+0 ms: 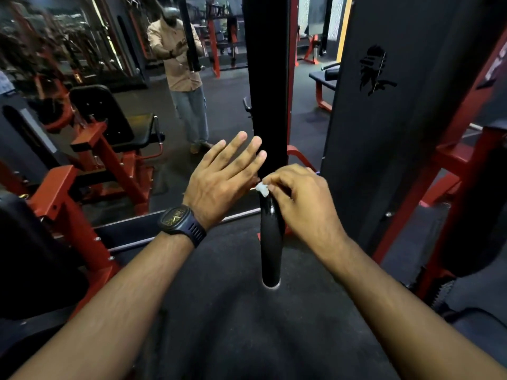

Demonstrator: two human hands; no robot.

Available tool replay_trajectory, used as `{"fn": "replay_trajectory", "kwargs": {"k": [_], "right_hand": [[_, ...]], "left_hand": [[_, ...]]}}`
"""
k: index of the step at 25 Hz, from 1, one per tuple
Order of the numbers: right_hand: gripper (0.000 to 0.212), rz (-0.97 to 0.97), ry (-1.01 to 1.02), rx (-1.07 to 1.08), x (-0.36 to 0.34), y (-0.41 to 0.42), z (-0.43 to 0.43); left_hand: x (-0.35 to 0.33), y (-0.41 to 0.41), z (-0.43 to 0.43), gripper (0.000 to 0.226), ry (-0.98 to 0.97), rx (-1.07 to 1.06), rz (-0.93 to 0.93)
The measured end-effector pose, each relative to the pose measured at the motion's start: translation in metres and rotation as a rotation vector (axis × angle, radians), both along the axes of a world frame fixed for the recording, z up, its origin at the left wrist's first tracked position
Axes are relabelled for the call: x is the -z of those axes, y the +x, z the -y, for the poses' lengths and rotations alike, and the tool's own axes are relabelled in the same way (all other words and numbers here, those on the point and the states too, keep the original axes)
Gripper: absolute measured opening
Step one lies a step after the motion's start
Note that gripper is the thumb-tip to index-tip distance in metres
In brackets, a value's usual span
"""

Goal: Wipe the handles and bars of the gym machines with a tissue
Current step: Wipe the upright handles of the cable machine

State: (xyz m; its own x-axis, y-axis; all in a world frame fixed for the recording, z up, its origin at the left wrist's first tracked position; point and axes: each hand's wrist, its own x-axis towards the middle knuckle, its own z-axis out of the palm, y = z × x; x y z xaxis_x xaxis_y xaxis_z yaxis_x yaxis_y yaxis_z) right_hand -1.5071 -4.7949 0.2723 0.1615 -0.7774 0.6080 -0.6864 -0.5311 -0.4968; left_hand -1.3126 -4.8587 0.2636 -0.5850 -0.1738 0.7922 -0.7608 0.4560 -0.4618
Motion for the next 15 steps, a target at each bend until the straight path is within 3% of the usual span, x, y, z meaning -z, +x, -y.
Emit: {"fn": "replay_trajectory", "kwargs": {"k": [6,11,15], "right_hand": [[0.010,-0.096,0.064,0.146,-0.011,0.022,-0.026],[0.017,-0.216,-0.083,0.304,0.012,0.047,-0.057],[0.005,-0.486,-0.155,0.455,0.011,0.064,-0.035]], "left_hand": [[0.001,0.002,0.023,0.039,-0.085,0.145,0.008],[0.009,0.003,0.042,0.039,-0.072,0.297,-0.049],[0.009,0.002,0.048,0.039,-0.042,0.395,-0.062]]}}
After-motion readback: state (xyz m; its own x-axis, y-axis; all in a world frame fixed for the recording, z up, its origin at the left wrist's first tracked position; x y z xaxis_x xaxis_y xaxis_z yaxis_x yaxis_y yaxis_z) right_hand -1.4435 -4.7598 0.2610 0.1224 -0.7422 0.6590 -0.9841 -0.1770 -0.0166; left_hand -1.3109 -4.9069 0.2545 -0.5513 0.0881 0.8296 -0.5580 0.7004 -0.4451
